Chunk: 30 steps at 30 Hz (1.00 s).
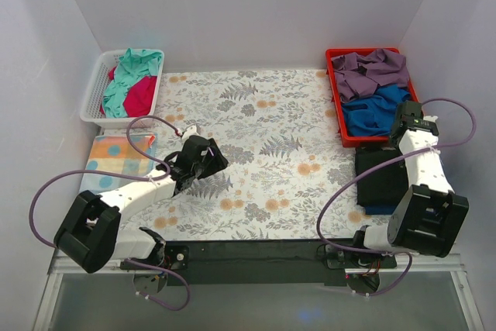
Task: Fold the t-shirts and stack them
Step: Put the neatly folded tshirt into the corner of the board with the right arm
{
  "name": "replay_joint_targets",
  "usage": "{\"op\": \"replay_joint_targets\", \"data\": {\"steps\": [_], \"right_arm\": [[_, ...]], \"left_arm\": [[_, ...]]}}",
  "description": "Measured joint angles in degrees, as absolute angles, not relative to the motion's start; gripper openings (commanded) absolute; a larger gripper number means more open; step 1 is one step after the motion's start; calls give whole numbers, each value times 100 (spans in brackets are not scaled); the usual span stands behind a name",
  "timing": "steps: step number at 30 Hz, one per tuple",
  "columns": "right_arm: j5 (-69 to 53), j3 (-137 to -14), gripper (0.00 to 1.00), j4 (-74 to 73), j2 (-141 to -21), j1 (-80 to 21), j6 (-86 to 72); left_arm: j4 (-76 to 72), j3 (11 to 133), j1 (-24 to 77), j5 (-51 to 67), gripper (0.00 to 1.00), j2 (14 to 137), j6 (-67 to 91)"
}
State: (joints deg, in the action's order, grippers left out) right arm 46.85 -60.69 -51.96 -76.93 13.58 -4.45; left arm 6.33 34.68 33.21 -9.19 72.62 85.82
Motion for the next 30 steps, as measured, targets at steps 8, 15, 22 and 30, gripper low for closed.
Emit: {"op": "replay_joint_targets", "data": {"steps": [8, 15, 22, 30], "right_arm": [[4923, -6495, 1, -5194, -8530, 1695, -633], [5186, -6884, 15, -5179, -9035, 1964, -862], [5332, -7137, 55, -5284, -9424, 2025, -1184], [5295, -7548, 56, -5336, -9356, 2025, -1271]], "left_arm": [[484, 3568, 3321, -810, 57, 7585, 8541], [416, 3721, 3321, -790, 57, 7782, 8482], [395, 3734, 3321, -788, 57, 7837, 8460], [390, 3736, 3321, -788, 57, 7848, 8399]]}}
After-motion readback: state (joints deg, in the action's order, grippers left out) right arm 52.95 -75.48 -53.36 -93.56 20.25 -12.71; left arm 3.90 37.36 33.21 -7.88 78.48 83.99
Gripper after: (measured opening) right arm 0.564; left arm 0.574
